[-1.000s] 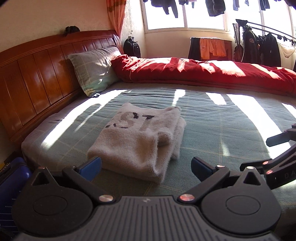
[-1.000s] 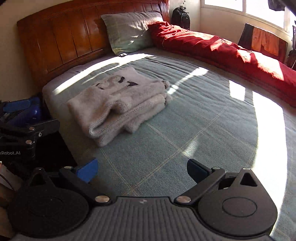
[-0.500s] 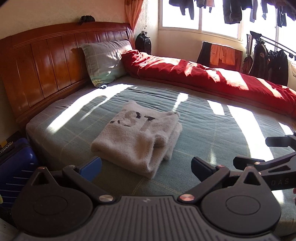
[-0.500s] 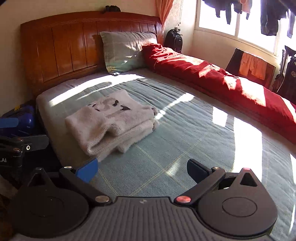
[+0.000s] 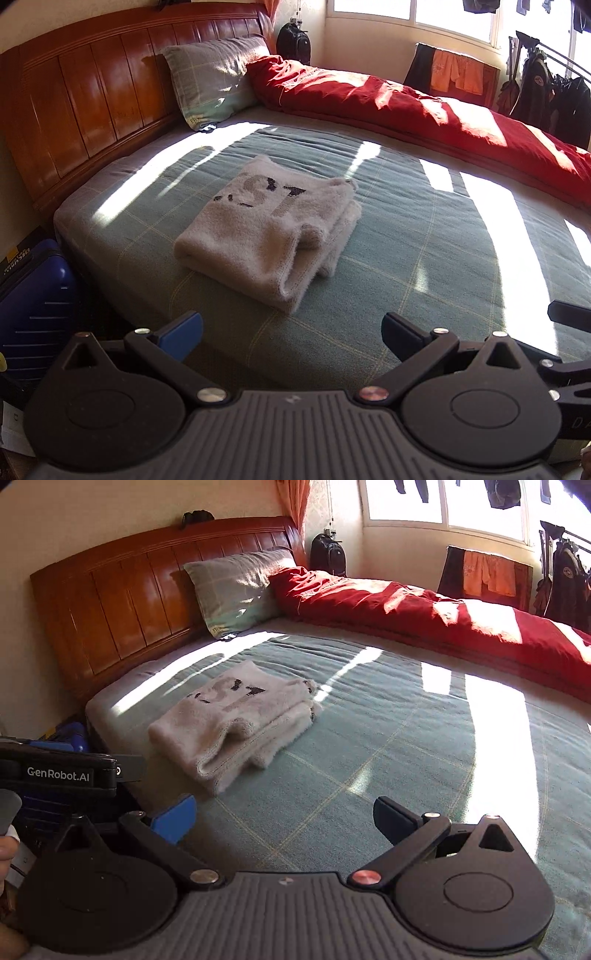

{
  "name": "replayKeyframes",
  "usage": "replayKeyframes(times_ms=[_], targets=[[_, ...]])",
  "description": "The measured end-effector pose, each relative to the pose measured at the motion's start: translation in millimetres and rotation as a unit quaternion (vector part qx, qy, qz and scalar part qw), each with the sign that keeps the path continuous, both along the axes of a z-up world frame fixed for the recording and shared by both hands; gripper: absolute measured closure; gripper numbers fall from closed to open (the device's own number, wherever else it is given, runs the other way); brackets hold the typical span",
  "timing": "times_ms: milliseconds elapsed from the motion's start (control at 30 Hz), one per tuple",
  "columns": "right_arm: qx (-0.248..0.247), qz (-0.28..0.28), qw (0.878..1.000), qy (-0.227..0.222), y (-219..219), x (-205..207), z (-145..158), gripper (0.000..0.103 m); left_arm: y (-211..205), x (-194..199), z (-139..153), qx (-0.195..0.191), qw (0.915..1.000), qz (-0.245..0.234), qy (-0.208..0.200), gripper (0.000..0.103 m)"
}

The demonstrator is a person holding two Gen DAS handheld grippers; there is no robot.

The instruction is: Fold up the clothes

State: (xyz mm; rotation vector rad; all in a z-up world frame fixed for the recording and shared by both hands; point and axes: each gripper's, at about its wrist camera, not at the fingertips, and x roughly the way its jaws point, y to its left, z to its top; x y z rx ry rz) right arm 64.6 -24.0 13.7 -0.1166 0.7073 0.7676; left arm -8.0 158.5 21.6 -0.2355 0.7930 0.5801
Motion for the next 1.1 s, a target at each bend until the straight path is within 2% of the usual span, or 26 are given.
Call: replayKeyframes(times_ms=[400, 1100], targets=[[0.030, -0.009, 0.999, 0.025, -16, 6, -5, 0.000, -1, 9, -3, -0.026, 0.9995, 0.002, 0.016, 0.001], [-0.001, 0.037, 0.999, 0.024, 20, 5, -1, 0.000, 8, -4, -10, 0.003, 0.9989, 0.015, 0.045, 0.001]])
